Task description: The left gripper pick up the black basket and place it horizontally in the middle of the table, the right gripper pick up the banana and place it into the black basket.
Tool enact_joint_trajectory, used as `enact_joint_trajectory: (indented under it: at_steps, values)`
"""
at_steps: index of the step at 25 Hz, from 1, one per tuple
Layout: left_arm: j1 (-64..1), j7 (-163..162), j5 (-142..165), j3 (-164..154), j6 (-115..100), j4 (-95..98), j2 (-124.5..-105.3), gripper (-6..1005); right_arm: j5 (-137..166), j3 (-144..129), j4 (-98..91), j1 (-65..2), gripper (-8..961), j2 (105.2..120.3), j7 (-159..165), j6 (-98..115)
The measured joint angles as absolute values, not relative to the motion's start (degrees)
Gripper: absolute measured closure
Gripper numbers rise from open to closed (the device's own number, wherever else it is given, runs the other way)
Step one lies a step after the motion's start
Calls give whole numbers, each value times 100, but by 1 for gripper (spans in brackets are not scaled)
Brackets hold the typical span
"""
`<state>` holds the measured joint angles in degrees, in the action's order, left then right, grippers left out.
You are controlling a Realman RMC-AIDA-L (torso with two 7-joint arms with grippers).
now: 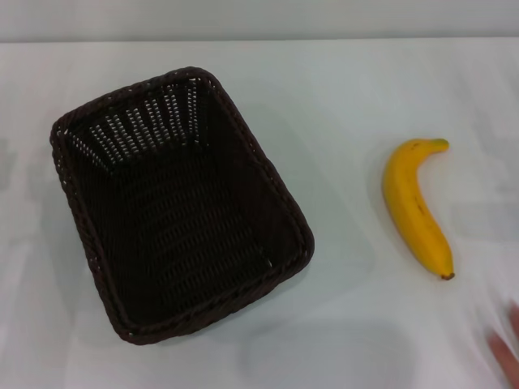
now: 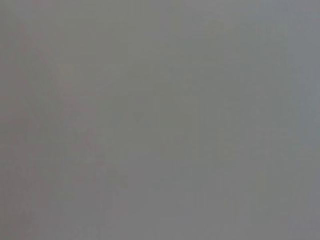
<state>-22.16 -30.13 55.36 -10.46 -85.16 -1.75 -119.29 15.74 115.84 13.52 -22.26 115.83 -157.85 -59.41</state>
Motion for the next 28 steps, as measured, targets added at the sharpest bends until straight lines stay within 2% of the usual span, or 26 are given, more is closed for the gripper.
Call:
enact_joint_trajectory:
  at_steps: [28]
  values:
    - [-2181, -2997, 5564, -1060, -8554, -185, -11935, 111, 1573, 11575, 1344, -2197, 111, 11584, -15785, -5967]
